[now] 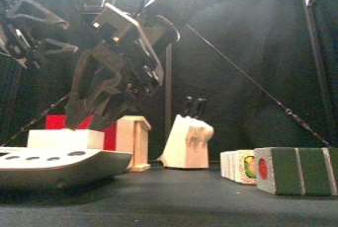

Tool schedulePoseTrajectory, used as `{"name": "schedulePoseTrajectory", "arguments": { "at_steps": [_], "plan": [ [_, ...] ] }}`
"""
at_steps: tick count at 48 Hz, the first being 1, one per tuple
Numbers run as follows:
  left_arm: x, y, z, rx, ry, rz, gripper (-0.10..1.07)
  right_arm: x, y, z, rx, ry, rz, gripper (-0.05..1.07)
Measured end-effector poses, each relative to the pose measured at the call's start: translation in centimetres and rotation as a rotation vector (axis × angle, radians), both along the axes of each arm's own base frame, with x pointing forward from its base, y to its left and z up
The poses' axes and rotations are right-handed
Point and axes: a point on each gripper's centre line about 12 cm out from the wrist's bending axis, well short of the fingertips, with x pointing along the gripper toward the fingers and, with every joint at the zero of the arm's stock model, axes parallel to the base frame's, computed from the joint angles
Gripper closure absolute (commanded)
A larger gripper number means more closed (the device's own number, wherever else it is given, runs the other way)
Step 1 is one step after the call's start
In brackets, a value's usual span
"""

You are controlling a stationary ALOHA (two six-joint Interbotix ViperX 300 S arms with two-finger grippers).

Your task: Grab rice

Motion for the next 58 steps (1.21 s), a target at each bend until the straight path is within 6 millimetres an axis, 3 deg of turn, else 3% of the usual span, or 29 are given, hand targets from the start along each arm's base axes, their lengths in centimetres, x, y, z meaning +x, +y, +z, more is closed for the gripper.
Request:
{"name": "schedulePoseTrajectory", "arguments": {
  "at_steps": [7, 18, 36, 58],
  "plan": [
    [0.0, 0.0, 0.0, -0.002, 0.0, -0.001, 0.11, 0.0, 0.1, -1.5, -0.008, 0.032, 0.003, 0.15],
    [0.0, 0.0, 0.0, -0.003, 0.0, 0.001, 0.11, 0.0, 0.1, -1.5, -0.004, 0.034, -0.001, 0.19],
    [0.0, 0.0, 0.0, -0.003, 0.0, 0.001, 0.11, 0.0, 0.1, -1.6, -0.006, 0.035, -0.001, 0.46],
    [0.0, 0.0, 0.0, -0.004, 0.0, 0.001, 0.11, -0.4, -0.1, 0.5, -0.007, 0.008, -0.006, 0.47]
  ]
}}
